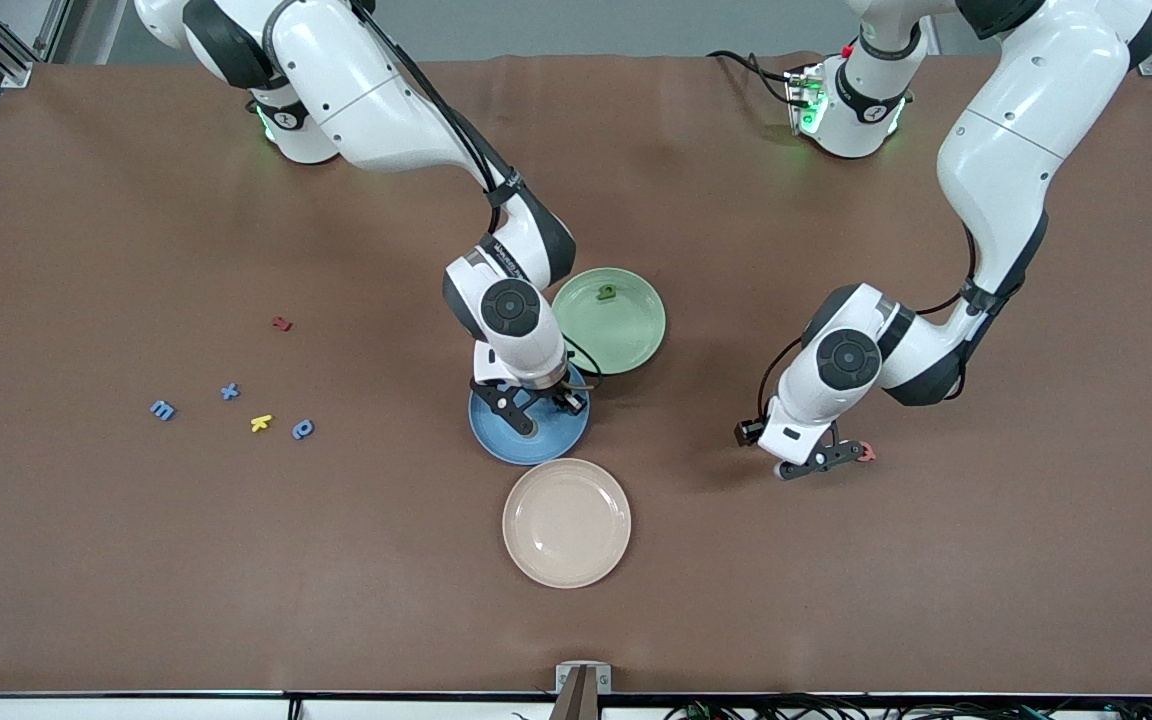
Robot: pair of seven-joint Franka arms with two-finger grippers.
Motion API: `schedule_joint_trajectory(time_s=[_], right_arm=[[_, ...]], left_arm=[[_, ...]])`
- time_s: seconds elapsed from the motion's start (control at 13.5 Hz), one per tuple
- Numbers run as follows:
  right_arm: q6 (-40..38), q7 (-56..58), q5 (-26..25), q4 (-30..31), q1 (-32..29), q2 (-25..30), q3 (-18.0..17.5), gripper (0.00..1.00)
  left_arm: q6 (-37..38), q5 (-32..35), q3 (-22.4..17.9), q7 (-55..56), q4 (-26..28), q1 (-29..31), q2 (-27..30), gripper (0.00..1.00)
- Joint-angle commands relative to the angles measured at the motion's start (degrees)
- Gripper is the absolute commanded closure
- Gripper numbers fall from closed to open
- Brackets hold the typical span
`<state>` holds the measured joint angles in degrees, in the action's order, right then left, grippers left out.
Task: Sort letters by color into matching plates
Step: 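Grasp the green B with the left gripper while the right releases c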
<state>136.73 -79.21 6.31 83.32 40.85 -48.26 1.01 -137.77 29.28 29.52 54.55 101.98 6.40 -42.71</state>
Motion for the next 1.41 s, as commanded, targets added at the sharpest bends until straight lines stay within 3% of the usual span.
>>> schedule_joint_trajectory(time_s=[0.0,0.07,0.15,0.59,0.96,1.33], right_arm=[[-0.67,-1.56,-0.95,-1.58,0.46,-0.79,0.49,0.79],[-0.59,-2.00,-0.69,-1.75,0.20,-0.87,0.40,0.14],[-0.67,-2.43,-1.21,-1.93,0.55,-0.79,0.48,0.00],[-1.81,-1.65,-1.39,-2.46,-0.68,0.35,0.57,0.00],[-14.44,12.47,-2.62,-1.76,-5.50,5.53,0.66,0.00],[-15.27,34.26,-2.71,10.61,-14.28,17.39,0.66,0.00]], left_arm=[[-0.30,1.13,0.37,0.12,-0.65,0.63,-0.70,0.27],[-0.30,1.13,0.37,0.03,-0.56,0.63,-0.70,0.28],[-0.30,1.22,0.37,0.03,-0.56,0.72,-0.70,0.30],[-0.30,1.22,0.28,-0.06,-0.47,0.81,-0.79,0.49],[-0.30,1.22,0.28,0.03,-0.03,0.81,-0.79,0.65],[-0.22,1.22,0.28,0.91,0.06,0.46,-0.62,0.79]])
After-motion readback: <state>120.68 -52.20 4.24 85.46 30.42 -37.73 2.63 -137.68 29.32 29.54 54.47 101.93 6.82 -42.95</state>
